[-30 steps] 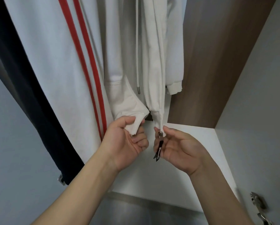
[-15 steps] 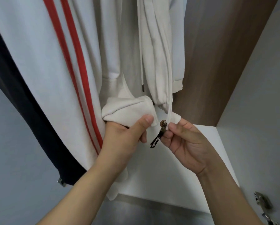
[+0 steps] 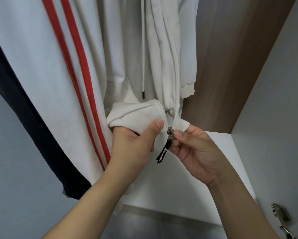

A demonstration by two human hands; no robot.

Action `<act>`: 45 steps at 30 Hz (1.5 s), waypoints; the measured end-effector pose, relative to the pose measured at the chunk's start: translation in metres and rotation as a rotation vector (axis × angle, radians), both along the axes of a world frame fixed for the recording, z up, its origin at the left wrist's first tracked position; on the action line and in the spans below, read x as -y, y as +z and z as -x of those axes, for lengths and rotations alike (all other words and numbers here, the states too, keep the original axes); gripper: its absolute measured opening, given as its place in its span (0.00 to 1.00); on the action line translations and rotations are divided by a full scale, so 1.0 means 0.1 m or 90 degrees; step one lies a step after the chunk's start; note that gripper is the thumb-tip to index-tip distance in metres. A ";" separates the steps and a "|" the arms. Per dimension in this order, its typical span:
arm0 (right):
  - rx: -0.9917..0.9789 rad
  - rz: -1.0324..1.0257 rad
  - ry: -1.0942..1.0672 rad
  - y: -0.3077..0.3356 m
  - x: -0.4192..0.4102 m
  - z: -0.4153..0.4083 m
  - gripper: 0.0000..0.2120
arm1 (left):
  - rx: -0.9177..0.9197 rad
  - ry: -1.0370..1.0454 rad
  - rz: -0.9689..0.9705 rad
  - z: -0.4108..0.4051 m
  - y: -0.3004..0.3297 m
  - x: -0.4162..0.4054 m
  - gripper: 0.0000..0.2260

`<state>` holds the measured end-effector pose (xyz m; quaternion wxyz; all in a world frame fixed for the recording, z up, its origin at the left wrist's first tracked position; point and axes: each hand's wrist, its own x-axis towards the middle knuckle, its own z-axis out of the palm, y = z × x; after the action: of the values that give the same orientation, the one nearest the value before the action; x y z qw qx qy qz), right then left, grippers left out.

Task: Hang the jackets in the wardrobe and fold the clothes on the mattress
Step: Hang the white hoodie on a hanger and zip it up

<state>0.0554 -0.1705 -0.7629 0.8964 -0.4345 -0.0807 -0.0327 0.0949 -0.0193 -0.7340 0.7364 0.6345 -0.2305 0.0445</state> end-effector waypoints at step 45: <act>-0.088 0.213 -0.206 0.00 0.14 0.01 0.12 | 0.338 0.025 -0.769 -0.02 -0.03 -0.02 0.17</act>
<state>0.0546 -0.1846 -0.7634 0.7987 -0.5852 0.0472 -0.1319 0.0968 -0.0174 -0.7365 0.1678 0.9077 -0.3771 0.0760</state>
